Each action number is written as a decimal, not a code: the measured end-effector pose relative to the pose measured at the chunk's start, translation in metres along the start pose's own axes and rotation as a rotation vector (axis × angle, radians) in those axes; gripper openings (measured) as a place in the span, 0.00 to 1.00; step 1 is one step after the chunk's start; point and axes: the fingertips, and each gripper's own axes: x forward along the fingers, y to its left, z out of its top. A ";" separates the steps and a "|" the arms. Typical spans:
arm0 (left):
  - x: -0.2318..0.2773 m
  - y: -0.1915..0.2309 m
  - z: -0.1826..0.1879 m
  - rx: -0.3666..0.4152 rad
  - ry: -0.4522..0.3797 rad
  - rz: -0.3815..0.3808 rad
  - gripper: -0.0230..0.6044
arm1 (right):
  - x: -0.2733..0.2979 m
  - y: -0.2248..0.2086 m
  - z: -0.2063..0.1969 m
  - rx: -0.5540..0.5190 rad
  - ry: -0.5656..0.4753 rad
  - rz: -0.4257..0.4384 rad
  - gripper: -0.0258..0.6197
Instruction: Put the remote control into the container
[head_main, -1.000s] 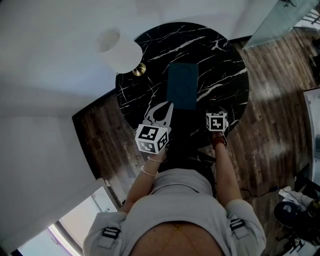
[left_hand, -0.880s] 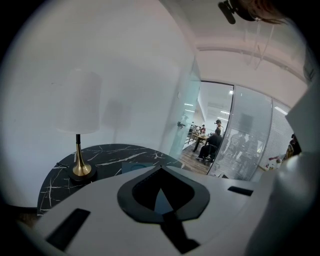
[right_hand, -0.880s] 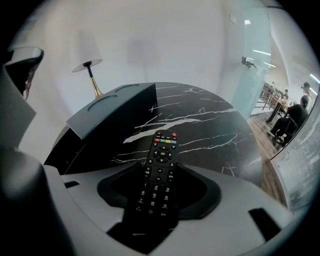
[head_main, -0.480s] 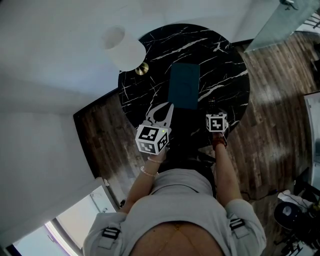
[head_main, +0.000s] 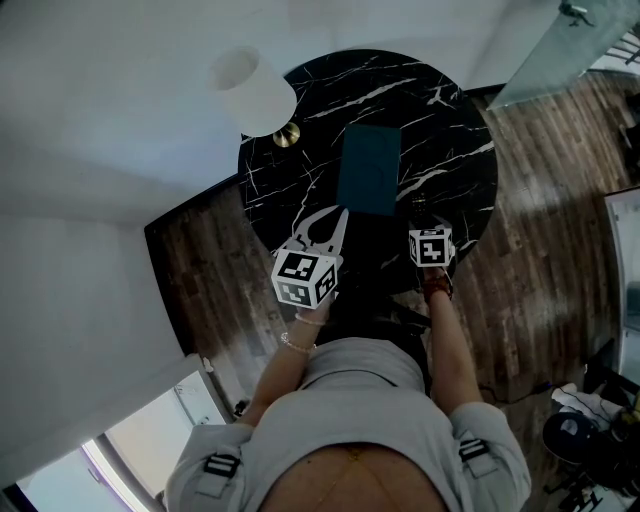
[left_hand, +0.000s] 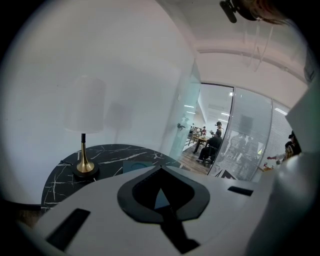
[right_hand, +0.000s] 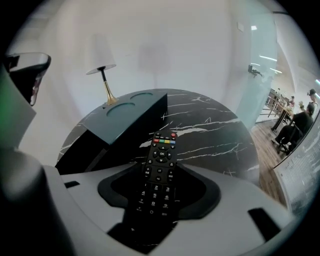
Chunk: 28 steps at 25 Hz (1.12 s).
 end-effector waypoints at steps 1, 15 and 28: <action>-0.001 -0.001 0.000 0.001 -0.002 -0.003 0.04 | -0.004 0.002 0.002 0.005 -0.008 0.005 0.39; -0.009 -0.017 -0.004 0.023 -0.003 -0.041 0.04 | -0.062 0.048 0.041 -0.007 -0.146 0.125 0.39; -0.019 -0.007 -0.013 0.020 -0.008 -0.019 0.04 | -0.090 0.104 0.063 -0.051 -0.198 0.245 0.39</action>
